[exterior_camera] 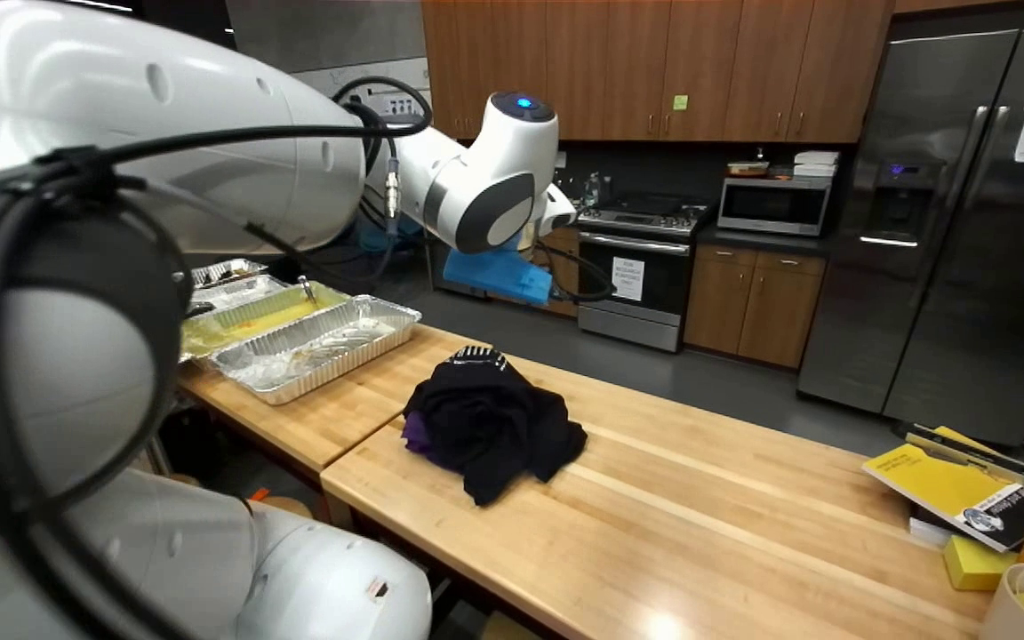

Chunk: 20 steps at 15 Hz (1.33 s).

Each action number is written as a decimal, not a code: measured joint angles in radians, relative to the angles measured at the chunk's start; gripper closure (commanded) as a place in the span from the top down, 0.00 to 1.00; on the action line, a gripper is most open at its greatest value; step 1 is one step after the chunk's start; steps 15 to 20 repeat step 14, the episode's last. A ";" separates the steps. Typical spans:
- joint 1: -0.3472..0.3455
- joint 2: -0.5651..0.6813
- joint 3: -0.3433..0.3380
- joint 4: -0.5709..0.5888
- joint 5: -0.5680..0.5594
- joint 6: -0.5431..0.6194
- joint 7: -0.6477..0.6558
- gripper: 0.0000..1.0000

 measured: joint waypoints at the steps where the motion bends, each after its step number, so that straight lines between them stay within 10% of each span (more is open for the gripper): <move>1: -0.028 -0.045 -0.027 -0.035 -0.018 -0.020 -0.002 1.00; 6: -0.189 -0.193 -0.172 -0.144 -0.146 -0.168 -0.044 1.00; 20: -0.164 -0.186 -0.154 -0.143 -0.146 -0.161 -0.033 1.00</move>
